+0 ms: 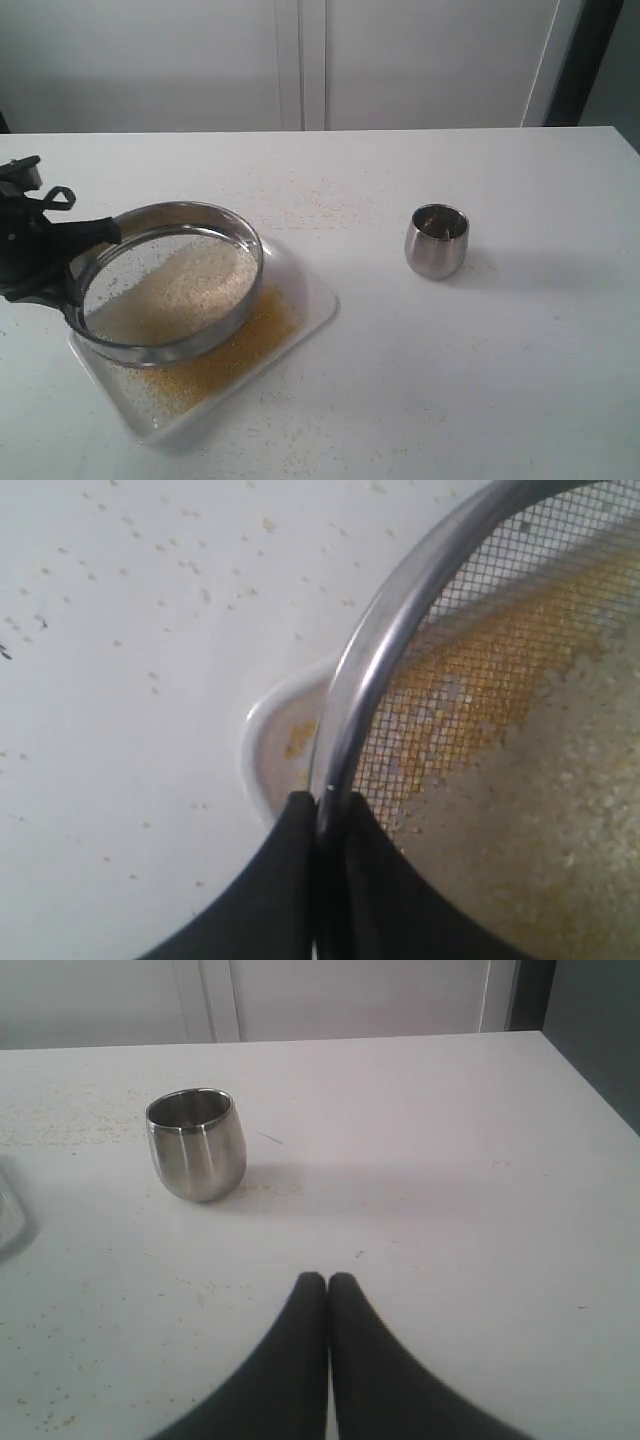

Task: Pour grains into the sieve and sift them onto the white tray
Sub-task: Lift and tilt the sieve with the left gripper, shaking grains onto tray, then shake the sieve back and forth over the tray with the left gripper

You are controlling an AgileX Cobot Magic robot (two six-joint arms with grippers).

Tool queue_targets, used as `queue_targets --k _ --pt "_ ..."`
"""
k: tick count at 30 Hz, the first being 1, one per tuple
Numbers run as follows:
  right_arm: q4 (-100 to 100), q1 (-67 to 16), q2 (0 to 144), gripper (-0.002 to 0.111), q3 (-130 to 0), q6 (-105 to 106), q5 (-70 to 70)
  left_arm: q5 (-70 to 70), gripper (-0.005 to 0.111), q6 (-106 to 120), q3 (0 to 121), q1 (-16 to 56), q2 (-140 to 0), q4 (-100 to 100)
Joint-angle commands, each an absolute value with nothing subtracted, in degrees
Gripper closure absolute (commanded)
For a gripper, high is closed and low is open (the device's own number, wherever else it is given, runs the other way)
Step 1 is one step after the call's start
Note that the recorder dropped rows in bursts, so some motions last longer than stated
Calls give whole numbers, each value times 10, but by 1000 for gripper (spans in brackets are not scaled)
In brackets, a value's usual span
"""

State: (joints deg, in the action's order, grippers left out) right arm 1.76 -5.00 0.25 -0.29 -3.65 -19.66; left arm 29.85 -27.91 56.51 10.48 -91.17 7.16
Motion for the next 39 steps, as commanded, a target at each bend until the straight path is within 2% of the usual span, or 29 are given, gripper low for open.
queue_targets --k 1,3,8,12,14,19,25,29,39 --pt "20 -47 0 108 0 -37 -192 305 107 -190 567 129 -907 172" --pt "20 -47 0 108 0 -37 -192 298 107 -179 567 136 -907 157" --pt "20 -47 0 108 0 -37 -192 300 107 -300 567 73 -908 147" --pt "20 -47 0 108 0 -37 -192 310 107 -180 567 108 -908 226" --pt "20 -47 0 108 0 -37 -192 292 107 -152 567 118 -907 200" --pt "20 -47 0 108 0 -37 -192 297 107 -324 567 64 -907 160" --pt "20 -47 0 108 0 -37 -192 308 107 -166 567 119 -907 205" --pt "20 -47 0 108 0 -37 -192 301 107 -86 567 120 -907 201" --pt "20 -47 0 108 0 -37 -192 267 107 -79 567 120 -907 201"
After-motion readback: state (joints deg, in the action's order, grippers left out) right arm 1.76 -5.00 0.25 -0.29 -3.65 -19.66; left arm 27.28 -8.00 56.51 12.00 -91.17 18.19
